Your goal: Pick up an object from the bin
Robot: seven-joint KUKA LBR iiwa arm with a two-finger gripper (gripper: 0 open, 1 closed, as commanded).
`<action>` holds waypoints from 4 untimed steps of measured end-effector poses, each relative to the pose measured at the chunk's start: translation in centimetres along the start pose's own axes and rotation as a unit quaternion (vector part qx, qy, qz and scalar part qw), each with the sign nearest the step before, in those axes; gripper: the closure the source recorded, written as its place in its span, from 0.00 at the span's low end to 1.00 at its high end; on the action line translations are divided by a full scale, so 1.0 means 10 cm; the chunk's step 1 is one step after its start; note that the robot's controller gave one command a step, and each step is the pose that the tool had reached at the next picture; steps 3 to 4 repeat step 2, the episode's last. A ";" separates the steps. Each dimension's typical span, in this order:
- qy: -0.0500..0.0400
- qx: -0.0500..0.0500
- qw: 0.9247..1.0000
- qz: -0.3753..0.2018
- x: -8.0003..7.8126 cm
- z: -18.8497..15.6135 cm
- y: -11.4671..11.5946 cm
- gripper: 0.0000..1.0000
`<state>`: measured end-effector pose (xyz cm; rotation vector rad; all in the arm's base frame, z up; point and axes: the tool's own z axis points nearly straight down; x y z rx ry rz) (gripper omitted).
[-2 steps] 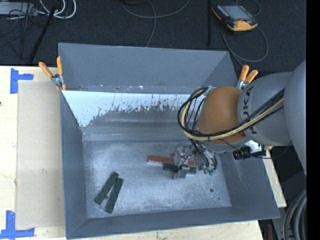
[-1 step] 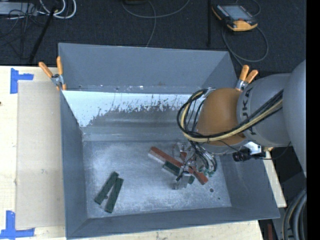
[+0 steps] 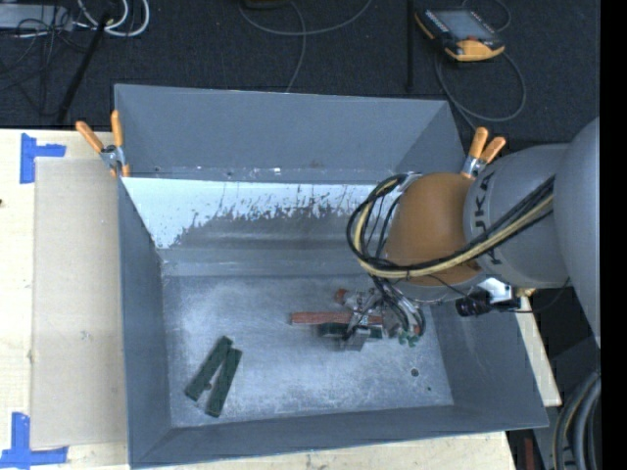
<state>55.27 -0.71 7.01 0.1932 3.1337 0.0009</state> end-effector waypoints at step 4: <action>-0.001 0.000 1.000 -0.031 -0.02 -1.51 0.06 1.00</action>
Offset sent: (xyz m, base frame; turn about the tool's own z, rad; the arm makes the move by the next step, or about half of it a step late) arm 0.0083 0.0248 0.1009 -0.0818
